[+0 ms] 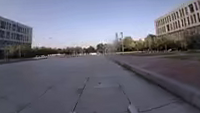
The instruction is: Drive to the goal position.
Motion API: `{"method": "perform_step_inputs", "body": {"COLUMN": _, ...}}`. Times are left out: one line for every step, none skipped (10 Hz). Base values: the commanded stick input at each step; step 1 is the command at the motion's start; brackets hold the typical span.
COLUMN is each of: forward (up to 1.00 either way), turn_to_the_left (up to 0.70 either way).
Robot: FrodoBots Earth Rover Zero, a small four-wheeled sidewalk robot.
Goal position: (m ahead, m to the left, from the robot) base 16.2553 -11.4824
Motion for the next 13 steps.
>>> {"method": "perform_step_inputs", "body": {"forward": 0.60, "turn_to_the_left": 0.00}}
{"method": "perform_step_inputs", "body": {"forward": 0.60, "turn_to_the_left": 0.00}}
{"method": "perform_step_inputs", "body": {"forward": 0.60, "turn_to_the_left": 0.00}}
{"method": "perform_step_inputs", "body": {"forward": 0.60, "turn_to_the_left": 0.00}}
{"method": "perform_step_inputs", "body": {"forward": 0.60, "turn_to_the_left": 0.00}}
{"method": "perform_step_inputs", "body": {"forward": 0.60, "turn_to_the_left": 0.00}}
{"method": "perform_step_inputs", "body": {"forward": 0.60, "turn_to_the_left": 0.00}}
{"method": "perform_step_inputs", "body": {"forward": 0.60, "turn_to_the_left": 0.00}}
{"method": "perform_step_inputs", "body": {"forward": 0.60, "turn_to_the_left": 0.00}}
{"method": "perform_step_inputs", "body": {"forward": 0.60, "turn_to_the_left": -0.01}}
{"method": "perform_step_inputs", "body": {"forward": 0.60, "turn_to_the_left": -0.12}}
{"method": "perform_step_inputs", "body": {"forward": 0.60, "turn_to_the_left": -0.08}}
{"method": "perform_step_inputs", "body": {"forward": 0.60, "turn_to_the_left": 0.00}}
